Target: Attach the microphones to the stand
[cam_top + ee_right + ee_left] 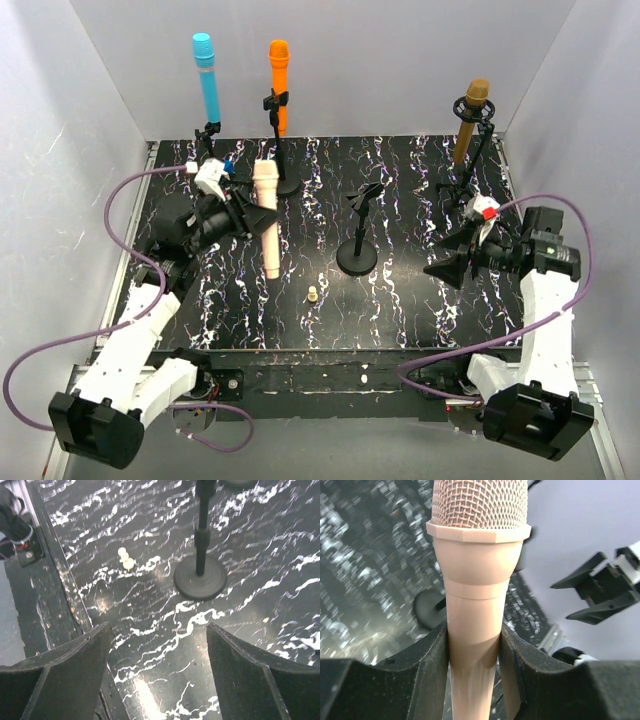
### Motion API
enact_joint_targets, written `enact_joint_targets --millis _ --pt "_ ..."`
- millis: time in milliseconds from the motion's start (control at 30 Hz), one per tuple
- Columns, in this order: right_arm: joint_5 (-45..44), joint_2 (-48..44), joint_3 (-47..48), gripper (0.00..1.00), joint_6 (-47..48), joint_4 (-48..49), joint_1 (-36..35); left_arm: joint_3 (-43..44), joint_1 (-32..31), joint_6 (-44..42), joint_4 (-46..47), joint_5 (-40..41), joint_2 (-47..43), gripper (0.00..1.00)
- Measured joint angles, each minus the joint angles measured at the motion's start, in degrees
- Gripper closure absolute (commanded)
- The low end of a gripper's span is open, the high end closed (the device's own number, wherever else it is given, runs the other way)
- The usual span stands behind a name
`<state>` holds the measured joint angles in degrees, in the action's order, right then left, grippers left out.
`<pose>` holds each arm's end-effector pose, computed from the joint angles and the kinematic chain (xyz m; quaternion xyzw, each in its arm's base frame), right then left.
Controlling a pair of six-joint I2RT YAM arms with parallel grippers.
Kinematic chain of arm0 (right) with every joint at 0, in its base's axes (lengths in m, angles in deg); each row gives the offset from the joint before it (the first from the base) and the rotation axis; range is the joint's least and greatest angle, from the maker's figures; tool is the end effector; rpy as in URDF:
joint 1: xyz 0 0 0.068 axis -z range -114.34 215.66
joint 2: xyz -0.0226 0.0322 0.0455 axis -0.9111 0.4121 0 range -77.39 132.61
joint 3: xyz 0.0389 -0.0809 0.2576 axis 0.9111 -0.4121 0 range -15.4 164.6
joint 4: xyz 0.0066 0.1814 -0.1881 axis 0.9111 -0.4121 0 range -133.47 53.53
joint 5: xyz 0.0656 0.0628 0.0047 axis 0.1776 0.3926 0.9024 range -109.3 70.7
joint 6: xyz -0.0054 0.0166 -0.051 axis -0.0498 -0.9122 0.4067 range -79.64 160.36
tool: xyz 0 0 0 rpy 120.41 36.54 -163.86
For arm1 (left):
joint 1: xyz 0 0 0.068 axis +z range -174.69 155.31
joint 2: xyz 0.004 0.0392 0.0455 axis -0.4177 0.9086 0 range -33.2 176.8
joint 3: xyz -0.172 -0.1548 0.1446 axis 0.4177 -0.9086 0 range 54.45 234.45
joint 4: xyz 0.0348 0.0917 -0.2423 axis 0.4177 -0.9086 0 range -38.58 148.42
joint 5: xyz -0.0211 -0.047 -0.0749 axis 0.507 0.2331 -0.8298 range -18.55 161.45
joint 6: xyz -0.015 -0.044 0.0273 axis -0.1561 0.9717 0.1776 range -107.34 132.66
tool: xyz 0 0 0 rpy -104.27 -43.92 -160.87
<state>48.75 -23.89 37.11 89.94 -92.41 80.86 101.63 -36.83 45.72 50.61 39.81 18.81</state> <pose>0.1598 -0.0093 0.3083 -0.3870 0.7119 0.3267 0.4865 0.1998 -0.0620 0.3379 0.0312 0.7696 -0.4275 0.4733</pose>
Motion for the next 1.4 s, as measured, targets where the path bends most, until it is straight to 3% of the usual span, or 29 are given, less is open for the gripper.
enact_joint_targets --millis 133,300,433,533,633,767,900,1100,1267,1333,1400 --pt "1.5 4.9 13.4 0.17 7.5 -11.5 -1.3 8.8 -9.2 3.1 6.9 3.1 5.2 1.0" --pt "4.2 10.5 26.1 0.17 12.5 -16.9 -5.6 20.5 -23.1 2.4 14.4 10.3 14.6 1.0" --pt "5.6 12.4 32.0 0.17 8.2 -18.4 -12.3 27.8 -33.2 -1.0 18.5 15.8 22.9 1.0" --pt "7.0 11.8 33.9 0.18 -1.5 -17.9 -17.6 31.6 -38.1 -3.7 21.3 20.5 29.0 1.0" --pt "6.2 7.8 30.2 0.15 -17.7 -6.8 -18.7 33.0 -41.5 -6.1 23.4 25.0 33.3 1.0" --pt "2.1 -0.1 19.6 0.18 -40.4 13.2 -18.7 33.3 -44.6 -7.8 25.4 30.3 36.6 1.0" --pt "-2.7 -1.2 17.7 0.2 -54.9 24.1 -18.7 33.5 -46.6 -9.2 27.8 34.0 37.3 1.0" --pt "-9.8 -0.6 15.5 0.22 -64.0 31.9 -18.9 33.7 -47.7 -9.9 30.7 38.7 37.6 1.0" --pt "-12.7 1.8 14.0 0.22 -65.5 33.7 -20.3 33.9 -50.5 -9.9 33.3 40.3 37.6 1.0" --pt "-13.0 1.9 14.0 0.31 -65.3 34.0 -20.6 33.9 -50.7 -9.8 33.7 41.3 37.7 1.0" --pt "-12.6 2.0 14.0 0.52 -65.2 34.8 -20.7 33.9 -50.8 -9.5 34.1 41.6 37.8 1.0"
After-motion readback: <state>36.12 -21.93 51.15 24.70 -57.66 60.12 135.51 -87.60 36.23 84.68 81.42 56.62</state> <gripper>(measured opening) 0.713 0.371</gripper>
